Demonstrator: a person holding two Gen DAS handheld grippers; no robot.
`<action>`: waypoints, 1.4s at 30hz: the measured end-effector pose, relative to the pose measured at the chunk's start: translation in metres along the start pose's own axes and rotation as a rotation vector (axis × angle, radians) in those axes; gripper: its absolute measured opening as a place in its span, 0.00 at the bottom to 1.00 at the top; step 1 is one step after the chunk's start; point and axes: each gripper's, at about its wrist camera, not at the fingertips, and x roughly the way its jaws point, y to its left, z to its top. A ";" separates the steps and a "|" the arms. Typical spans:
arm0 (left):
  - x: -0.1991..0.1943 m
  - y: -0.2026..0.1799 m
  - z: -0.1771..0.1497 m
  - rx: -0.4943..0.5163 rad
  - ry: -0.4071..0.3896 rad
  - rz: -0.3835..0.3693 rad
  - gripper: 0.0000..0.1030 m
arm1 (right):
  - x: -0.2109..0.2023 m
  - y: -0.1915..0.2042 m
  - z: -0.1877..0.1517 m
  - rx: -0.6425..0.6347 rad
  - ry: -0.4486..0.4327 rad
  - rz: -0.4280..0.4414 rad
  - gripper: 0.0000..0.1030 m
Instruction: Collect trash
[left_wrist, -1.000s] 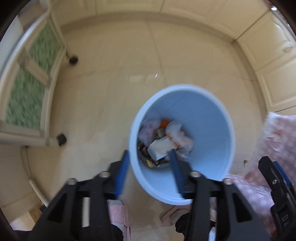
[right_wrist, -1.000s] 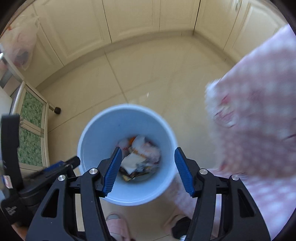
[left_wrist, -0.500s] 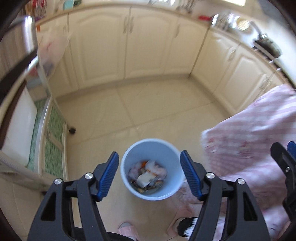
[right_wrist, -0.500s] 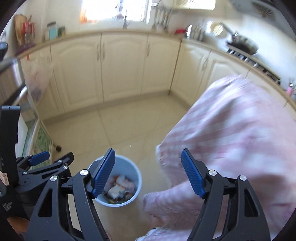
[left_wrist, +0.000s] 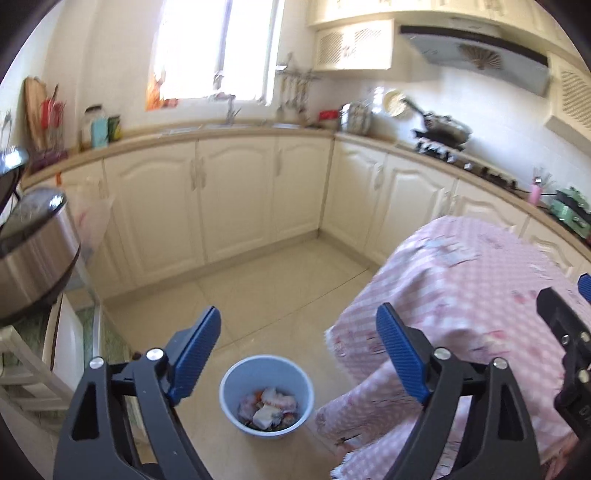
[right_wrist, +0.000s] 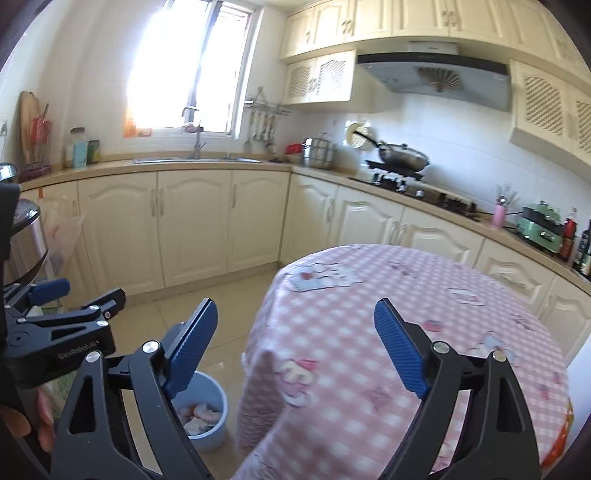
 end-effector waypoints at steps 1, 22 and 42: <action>-0.011 -0.007 0.002 0.008 -0.013 -0.013 0.83 | -0.007 -0.007 0.000 0.010 -0.008 -0.010 0.81; -0.161 -0.097 0.008 0.169 -0.217 -0.208 0.92 | -0.144 -0.076 0.003 0.118 -0.166 -0.165 0.93; -0.207 -0.111 0.006 0.210 -0.300 -0.249 0.93 | -0.175 -0.090 0.001 0.163 -0.218 -0.181 0.93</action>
